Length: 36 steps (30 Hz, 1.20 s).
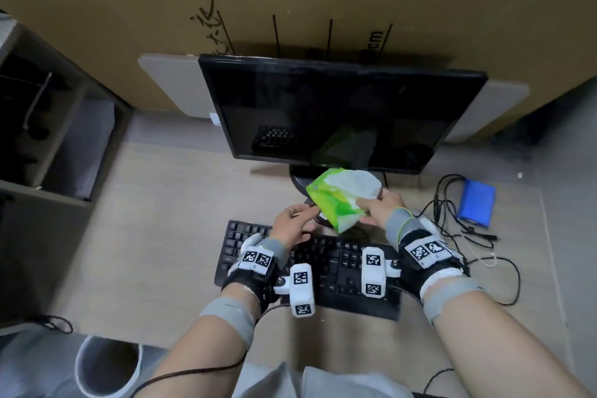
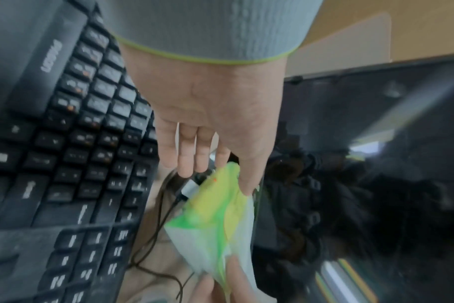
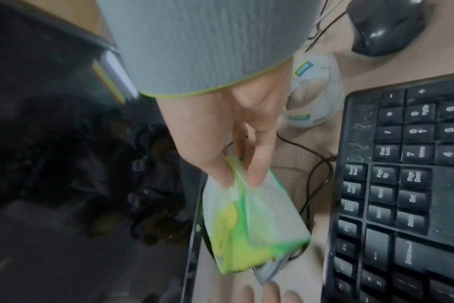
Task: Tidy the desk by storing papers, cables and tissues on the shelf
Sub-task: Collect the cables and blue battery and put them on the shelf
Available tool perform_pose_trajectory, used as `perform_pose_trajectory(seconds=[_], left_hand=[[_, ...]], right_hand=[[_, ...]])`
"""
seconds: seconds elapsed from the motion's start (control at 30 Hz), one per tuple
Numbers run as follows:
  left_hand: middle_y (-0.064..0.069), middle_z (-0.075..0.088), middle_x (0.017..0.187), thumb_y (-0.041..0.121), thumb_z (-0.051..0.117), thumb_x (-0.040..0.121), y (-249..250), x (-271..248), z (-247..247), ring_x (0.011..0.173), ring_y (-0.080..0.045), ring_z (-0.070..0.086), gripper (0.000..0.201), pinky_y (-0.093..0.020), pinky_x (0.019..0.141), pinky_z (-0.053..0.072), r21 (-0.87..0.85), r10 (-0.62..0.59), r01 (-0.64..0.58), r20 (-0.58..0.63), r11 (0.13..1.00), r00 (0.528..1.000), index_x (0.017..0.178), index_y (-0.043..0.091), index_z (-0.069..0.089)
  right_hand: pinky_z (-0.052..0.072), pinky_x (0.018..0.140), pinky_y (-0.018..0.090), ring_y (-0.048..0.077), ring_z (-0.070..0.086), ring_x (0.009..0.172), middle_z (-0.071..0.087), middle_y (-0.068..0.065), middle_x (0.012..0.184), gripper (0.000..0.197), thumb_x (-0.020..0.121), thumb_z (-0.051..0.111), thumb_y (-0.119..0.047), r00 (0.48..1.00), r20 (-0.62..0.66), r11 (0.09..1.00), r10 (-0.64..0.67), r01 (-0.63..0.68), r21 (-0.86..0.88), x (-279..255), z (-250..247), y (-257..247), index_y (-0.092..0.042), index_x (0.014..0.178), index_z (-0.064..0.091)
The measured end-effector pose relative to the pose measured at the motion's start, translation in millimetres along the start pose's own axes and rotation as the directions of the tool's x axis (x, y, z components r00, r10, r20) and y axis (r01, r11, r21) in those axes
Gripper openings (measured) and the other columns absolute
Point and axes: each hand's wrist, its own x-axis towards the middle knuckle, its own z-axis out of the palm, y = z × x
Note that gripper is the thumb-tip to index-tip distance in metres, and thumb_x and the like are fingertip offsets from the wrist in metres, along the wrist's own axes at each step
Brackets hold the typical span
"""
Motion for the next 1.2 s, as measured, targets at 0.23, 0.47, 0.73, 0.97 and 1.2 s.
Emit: perform_pose_trajectory(seconds=[0.23,0.47,0.73,0.97,1.2], left_hand=[[0.000,0.069,0.093,0.030,0.082,0.077,2.7,-1.6,16.7,0.076,-0.018,0.068,0.056,-0.038,0.074,0.057,-0.048,-0.041,0.043,0.050,0.998,0.998,0.118,0.017,0.046],[-0.008,0.073,0.106,0.014,0.074,0.085,-24.1,-3.5,-60.0,0.088,-0.023,0.072,0.038,-0.037,0.074,0.060,-0.213,-0.043,0.006,-0.170,0.977,0.984,0.120,0.013,0.061],[-0.018,0.066,0.122,0.044,0.072,0.059,-22.2,49.6,-157.3,0.109,-0.037,0.064,0.075,-0.055,0.098,0.050,-0.115,-0.055,0.003,-0.455,0.993,0.889,0.124,0.010,0.059],[-0.019,0.039,0.151,0.008,0.075,0.079,2.3,54.6,-165.4,0.133,-0.031,0.047,0.086,-0.035,0.111,0.036,0.014,0.056,-0.058,-0.543,0.998,0.838,0.152,0.008,0.028],[0.001,0.053,0.067,0.022,0.073,0.074,16.5,32.5,-138.6,0.068,-0.023,0.051,0.025,-0.027,0.062,0.033,0.117,0.189,-0.149,-0.530,0.982,0.827,0.080,0.021,0.049]], right_hand=[[0.062,0.065,0.028,0.023,0.071,0.093,0.071,0.012,0.110,0.042,0.078,0.077,-0.004,0.963,0.268,0.995,-0.006,-0.020,0.094,-48.2,-3.6,4.4,-0.001,0.117,0.061],[0.060,0.073,0.029,0.015,0.064,0.077,0.068,0.004,0.101,0.041,0.080,0.079,-0.023,0.864,0.503,0.999,-0.023,0.008,0.032,-67.7,49.0,15.3,-0.014,0.114,0.060],[0.050,0.078,0.032,0.022,0.060,0.091,0.061,0.010,0.118,0.044,0.076,0.077,-0.020,0.985,0.006,0.950,-0.174,0.169,-0.263,-31.9,118.7,40.4,-0.018,0.114,0.056],[0.039,0.102,0.038,0.035,0.049,0.120,0.059,0.010,0.122,0.060,0.074,0.071,-0.033,0.988,-0.143,0.746,-0.052,-0.057,-0.664,-13.0,115.9,43.6,-0.024,0.128,0.047],[0.049,0.092,0.040,0.026,0.066,0.098,0.073,-0.005,0.099,0.047,0.067,0.060,-0.065,0.991,-0.047,0.778,-0.125,0.069,-0.624,-13.4,113.4,39.0,-0.032,0.101,0.061]])
